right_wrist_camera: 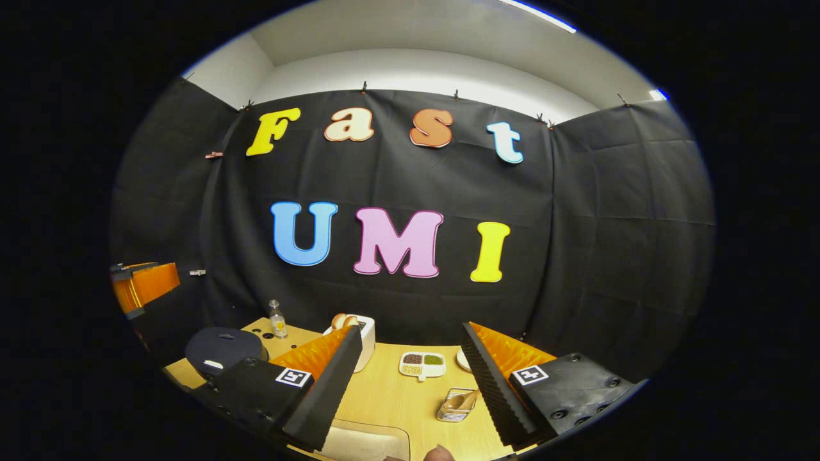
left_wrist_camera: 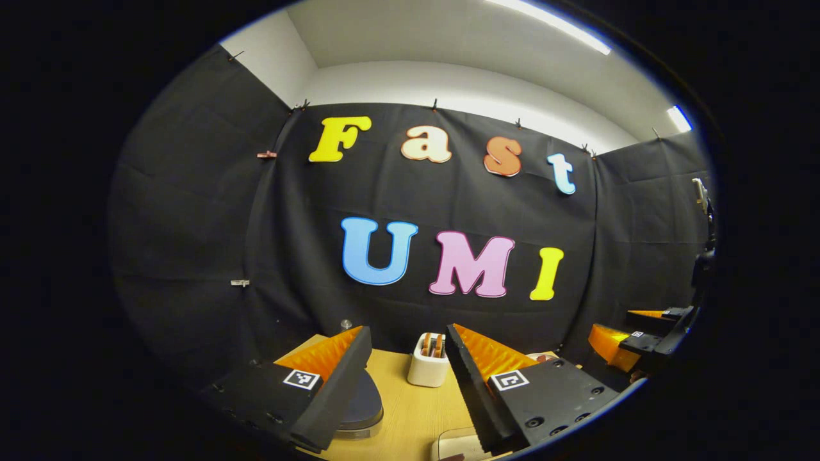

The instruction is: Close the left gripper, press the button to open the rice cooker; take a wooden spoon from the chopstick holder with the right hand, scoop a spoonful of rice and pour it into the rice cooker, then put the wooden spoon back into the chopstick holder.

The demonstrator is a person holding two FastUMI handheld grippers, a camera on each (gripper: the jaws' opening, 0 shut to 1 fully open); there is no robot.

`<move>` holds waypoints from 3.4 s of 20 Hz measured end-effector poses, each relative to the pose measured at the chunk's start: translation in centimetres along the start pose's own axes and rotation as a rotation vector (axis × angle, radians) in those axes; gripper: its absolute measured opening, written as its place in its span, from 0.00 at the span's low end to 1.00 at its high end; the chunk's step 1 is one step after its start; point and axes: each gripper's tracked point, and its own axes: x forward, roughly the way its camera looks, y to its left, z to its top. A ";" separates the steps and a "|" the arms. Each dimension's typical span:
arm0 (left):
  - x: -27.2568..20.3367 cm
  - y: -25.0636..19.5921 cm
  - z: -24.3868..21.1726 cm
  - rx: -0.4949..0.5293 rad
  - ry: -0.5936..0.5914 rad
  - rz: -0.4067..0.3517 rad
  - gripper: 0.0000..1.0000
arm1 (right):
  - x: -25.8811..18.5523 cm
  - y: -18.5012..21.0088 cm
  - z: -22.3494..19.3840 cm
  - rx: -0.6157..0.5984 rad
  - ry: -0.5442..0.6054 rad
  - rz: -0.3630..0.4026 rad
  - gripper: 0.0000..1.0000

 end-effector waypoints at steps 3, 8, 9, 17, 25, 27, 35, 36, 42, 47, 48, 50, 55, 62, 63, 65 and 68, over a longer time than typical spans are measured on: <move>0.7 2.6 -2.7 0.017 0.076 0.134 0.81 | 1.9 1.0 -0.5 0.006 0.006 0.073 0.98; 2.2 6.4 -8.7 -0.078 0.214 0.262 0.61 | 4.4 1.3 -0.7 0.005 -0.020 0.166 0.98; 2.9 7.0 -10.0 -0.092 0.240 0.274 0.58 | 4.8 1.5 -1.1 0.005 -0.019 0.188 0.98; 6.4 12.8 -19.1 -0.227 0.420 0.367 0.25 | 6.2 0.6 -2.8 0.063 0.003 0.291 0.98; 6.9 13.6 -24.2 -0.293 0.592 0.322 0.08 | 7.1 -1.7 -4.0 0.107 0.028 0.283 0.98; 6.9 13.4 -24.5 -0.220 0.624 0.289 0.08 | 7.1 -1.9 -4.2 0.118 0.032 0.277 0.98; 6.8 13.8 -23.6 -0.142 0.642 0.321 0.06 | 6.5 -2.4 -3.4 0.139 0.013 0.255 0.98; 6.8 13.9 -22.9 -0.088 0.606 0.322 0.06 | 6.5 -2.8 -3.3 0.140 0.010 0.245 0.98; 7.4 12.7 -15.3 0.016 0.428 0.302 0.06 | 6.4 -3.8 -3.4 0.123 0.012 0.216 0.98; 7.1 12.0 -11.7 -0.023 0.362 0.288 0.05 | 6.9 -5.5 -4.8 0.141 0.042 0.179 0.98; 6.8 11.8 -11.1 -0.012 0.349 0.286 0.05 | 7.0 -6.0 -5.0 0.148 0.045 0.170 0.98; 6.3 11.0 -10.2 -0.003 0.326 0.274 0.03 | 7.2 -6.9 -5.7 0.157 0.059 0.154 0.98; 4.9 9.4 -9.7 -0.023 0.314 0.257 0.05 | 7.4 -9.2 -7.4 0.164 0.088 0.125 0.98; 3.6 7.9 -8.4 -0.016 0.269 0.253 0.13 | 8.4 -13.1 -10.8 0.198 0.147 0.064 0.98; 3.4 7.7 -8.4 -0.015 0.268 0.252 0.22 | 8.6 -13.7 -11.2 0.201 0.151 0.054 0.98; 3.0 7.4 -8.3 -0.010 0.267 0.255 0.36 | 9.1 -14.8 -12.3 0.212 0.161 0.038 0.98; 2.2 6.8 -7.6 0.005 0.248 0.260 0.37 | 10.3 -16.6 -15.5 0.264 0.214 0.001 0.98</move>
